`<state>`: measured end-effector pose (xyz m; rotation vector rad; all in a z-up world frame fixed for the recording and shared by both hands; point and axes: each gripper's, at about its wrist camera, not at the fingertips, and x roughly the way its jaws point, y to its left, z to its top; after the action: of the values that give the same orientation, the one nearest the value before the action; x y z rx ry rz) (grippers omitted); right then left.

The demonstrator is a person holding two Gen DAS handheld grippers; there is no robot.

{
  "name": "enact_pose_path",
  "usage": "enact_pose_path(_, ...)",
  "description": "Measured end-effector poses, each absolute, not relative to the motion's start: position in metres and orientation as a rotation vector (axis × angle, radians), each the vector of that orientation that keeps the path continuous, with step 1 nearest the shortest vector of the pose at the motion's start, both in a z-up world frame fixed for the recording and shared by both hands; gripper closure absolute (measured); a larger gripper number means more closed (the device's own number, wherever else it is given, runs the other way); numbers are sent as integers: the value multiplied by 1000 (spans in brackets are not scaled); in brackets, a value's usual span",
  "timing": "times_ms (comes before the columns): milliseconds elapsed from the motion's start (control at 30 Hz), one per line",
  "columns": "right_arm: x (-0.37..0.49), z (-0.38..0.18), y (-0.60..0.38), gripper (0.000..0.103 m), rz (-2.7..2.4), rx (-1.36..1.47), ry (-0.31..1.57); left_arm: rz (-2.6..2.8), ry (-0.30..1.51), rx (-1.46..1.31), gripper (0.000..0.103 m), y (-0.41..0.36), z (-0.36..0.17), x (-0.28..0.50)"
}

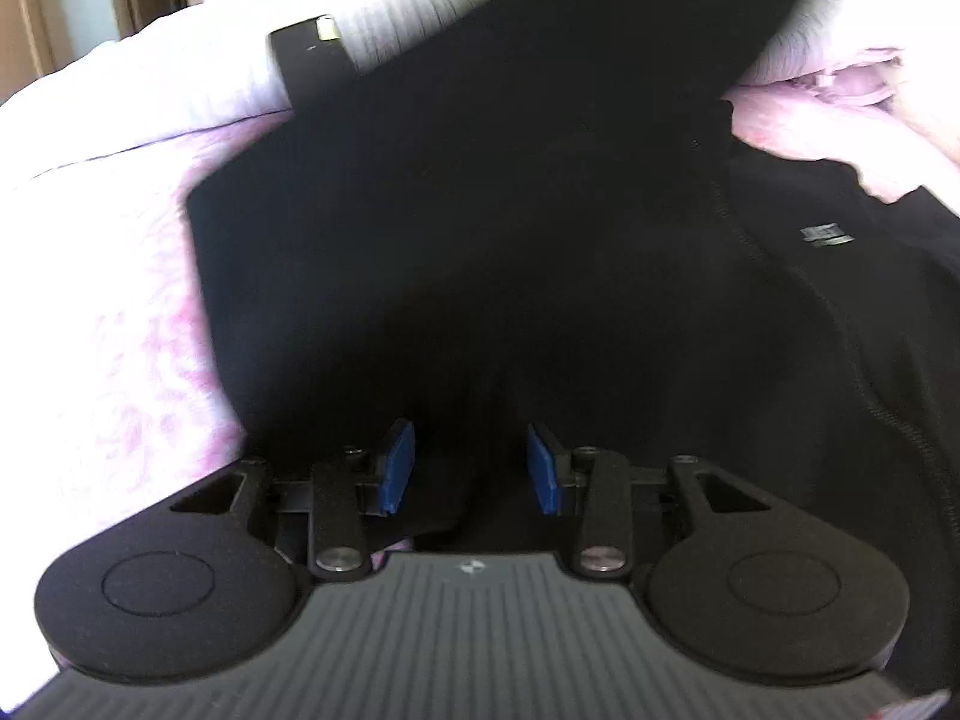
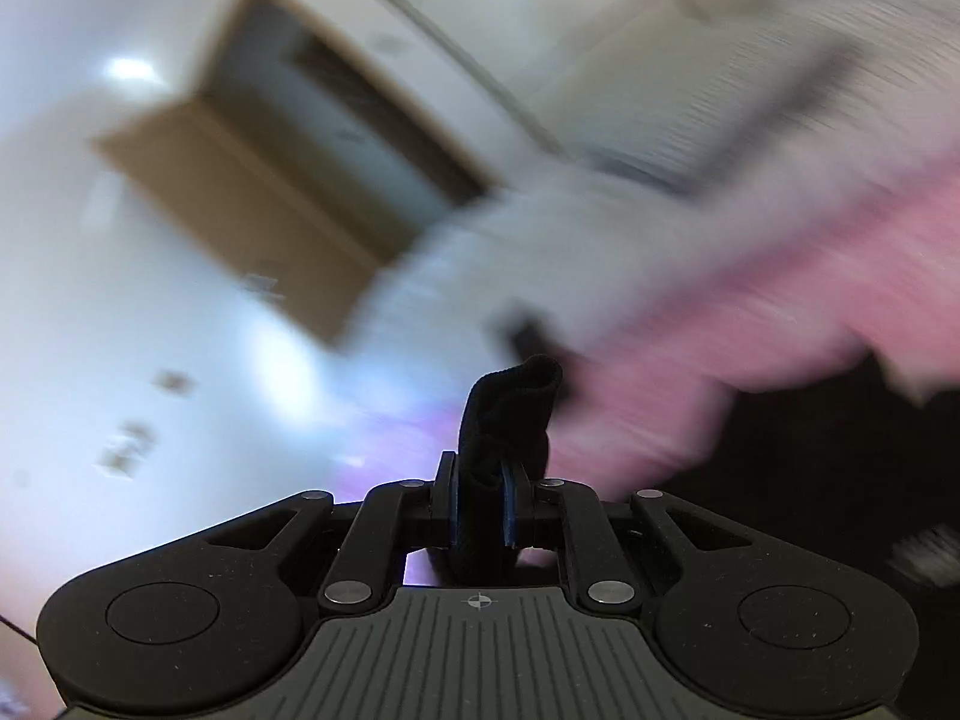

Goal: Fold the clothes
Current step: 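Lift the held sleeve and lay it across the jacket body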

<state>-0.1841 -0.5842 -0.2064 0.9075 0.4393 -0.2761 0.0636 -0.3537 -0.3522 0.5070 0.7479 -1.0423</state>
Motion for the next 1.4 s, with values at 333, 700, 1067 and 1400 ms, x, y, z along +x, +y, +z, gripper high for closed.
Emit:
enact_pose_path(333, -234, -220, -605, 91, -434, 949, 419, -1149, 681, 613, 66, -355, -353, 65)
enact_pose_path(700, -285, -246, -620, 91, -684, 937, 497, -1299, 495, 896, 67, -346, -357, 31)
enact_pose_path(1067, -349, -256, -615, 91, -856, 964, 514, -1341, 522, 992, 66, -326, -350, 19)
enact_pose_path(1400, -345, -284, -612, 91, -834, 983, 576, -1360, 675, 791, 67, -321, -333, 38)
